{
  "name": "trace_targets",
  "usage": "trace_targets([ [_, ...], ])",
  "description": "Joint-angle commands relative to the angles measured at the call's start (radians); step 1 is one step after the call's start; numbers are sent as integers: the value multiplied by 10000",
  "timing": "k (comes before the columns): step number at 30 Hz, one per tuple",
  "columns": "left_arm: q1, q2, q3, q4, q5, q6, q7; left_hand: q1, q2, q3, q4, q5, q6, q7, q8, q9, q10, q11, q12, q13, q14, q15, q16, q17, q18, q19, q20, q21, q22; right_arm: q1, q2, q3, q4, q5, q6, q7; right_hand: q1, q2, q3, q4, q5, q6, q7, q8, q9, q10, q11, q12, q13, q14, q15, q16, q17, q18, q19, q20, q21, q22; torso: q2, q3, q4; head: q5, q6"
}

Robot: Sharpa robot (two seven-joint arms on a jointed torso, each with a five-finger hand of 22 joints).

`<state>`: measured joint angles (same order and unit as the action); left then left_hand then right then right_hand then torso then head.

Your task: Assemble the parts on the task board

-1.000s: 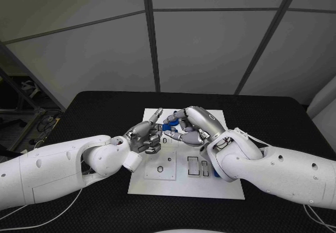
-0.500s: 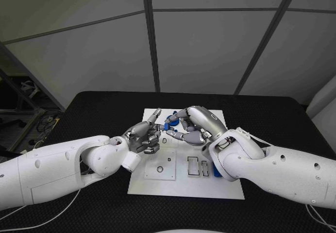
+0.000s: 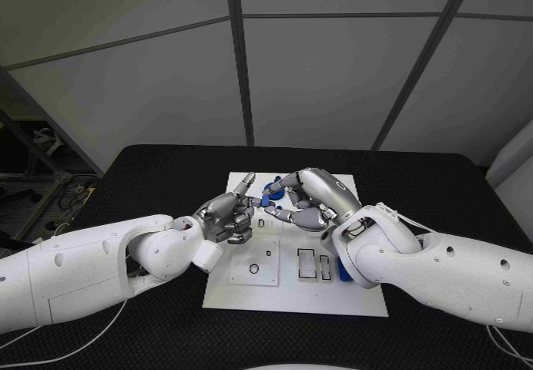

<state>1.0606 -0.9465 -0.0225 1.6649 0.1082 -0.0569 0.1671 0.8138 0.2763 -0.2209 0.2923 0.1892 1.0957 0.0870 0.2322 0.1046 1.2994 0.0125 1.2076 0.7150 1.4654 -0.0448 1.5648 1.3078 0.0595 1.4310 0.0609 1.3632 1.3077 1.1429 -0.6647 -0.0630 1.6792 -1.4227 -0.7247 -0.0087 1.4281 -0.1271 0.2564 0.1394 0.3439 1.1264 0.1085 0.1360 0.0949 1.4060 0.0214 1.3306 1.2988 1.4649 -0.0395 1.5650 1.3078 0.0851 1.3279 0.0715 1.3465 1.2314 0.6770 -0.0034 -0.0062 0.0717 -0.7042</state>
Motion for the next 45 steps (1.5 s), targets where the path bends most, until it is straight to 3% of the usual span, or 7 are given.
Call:
trace_targets([
  [1,25,-17,18,-4,-17,27,95,121,-15,2,-39,38,74,10,-34,19,75,-25,-52,6,1026,-58,29,2529,39,14,-20,63,329,2,-31,-6,19,19,-190,-70,-15,69,76,6,32,158,-87,37,228,66,-22,-61,4,1043,-45,6,2567,-63,65,-18,48,15,7,0,4,-6,5],
  [12,25,-48,18,-35,-102,-125,26,241,-27,17,-48,39,71,12,-67,42,75,-25,-81,-3,1027,-60,30,2532,46,-7,-25,42,305,1,-67,-7,68,121,-343,4,-50,64,74,13,35,171,-89,40,235,55,-23,-84,-14,1040,-45,-3,2556,-61,58,-19,45,12,-2,-1,6,-2,10],
  [22,25,-93,18,-20,-113,-103,54,321,-30,32,-55,41,75,11,-85,59,94,-25,-74,43,1027,-60,29,2531,42,0,-26,58,323,1,-75,-7,-31,148,-187,-71,-60,63,74,15,35,174,-90,40,237,56,-23,-84,-12,1040,-45,-3,2556,-62,60,-19,48,16,1,-7,6,8,21],
  [29,25,-119,19,-24,-114,-195,65,407,-44,45,-66,40,76,12,-106,76,88,-25,-101,16,1026,-61,28,2527,46,-13,-27,47,310,2,-61,-7,-30,160,-191,-43,-60,63,74,15,35,174,-90,40,237,56,-23,-84,-12,1040,-45,-3,2556,-62,60,-19,48,16,14,6,4,7,14],
  [33,25,-126,21,-46,-119,-289,22,468,-57,51,-71,38,64,19,-130,85,96,-22,-97,56,1024,-59,26,2523,63,-52,-27,-5,252,1,-55,-7,9,209,-295,66,-60,63,74,15,35,174,-90,40,237,56,-23,-84,-12,1040,-45,-3,2556,-62,60,-19,48,16,4,-7,7,5,24],
  [36,26,-108,22,-59,-139,-429,6,554,-94,36,-50,30,-48,62,-236,85,71,12,-122,82,1022,-38,23,2514,85,-112,-17,-79,171,0,-40,-7,79,257,-370,162,-70,67,79,15,37,181,-94,42,241,58,-25,-84,-9,1041,-45,-2,2558,-64,63,-19,53,24,10,8,-1,36,14],
  [45,32,-227,23,-301,-151,-1071,86,769,-201,-12,-50,28,-435,238,-554,29,-171,165,-369,-267,1014,87,13,2487,137,-260,75,-269,-34,0,-31,-7,32,417,-301,187,-70,68,80,14,38,182,-94,42,241,57,-26,-85,-9,1040,-45,-2,2557,-64,62,-19,52,23,-5,1,5,42,9],
])
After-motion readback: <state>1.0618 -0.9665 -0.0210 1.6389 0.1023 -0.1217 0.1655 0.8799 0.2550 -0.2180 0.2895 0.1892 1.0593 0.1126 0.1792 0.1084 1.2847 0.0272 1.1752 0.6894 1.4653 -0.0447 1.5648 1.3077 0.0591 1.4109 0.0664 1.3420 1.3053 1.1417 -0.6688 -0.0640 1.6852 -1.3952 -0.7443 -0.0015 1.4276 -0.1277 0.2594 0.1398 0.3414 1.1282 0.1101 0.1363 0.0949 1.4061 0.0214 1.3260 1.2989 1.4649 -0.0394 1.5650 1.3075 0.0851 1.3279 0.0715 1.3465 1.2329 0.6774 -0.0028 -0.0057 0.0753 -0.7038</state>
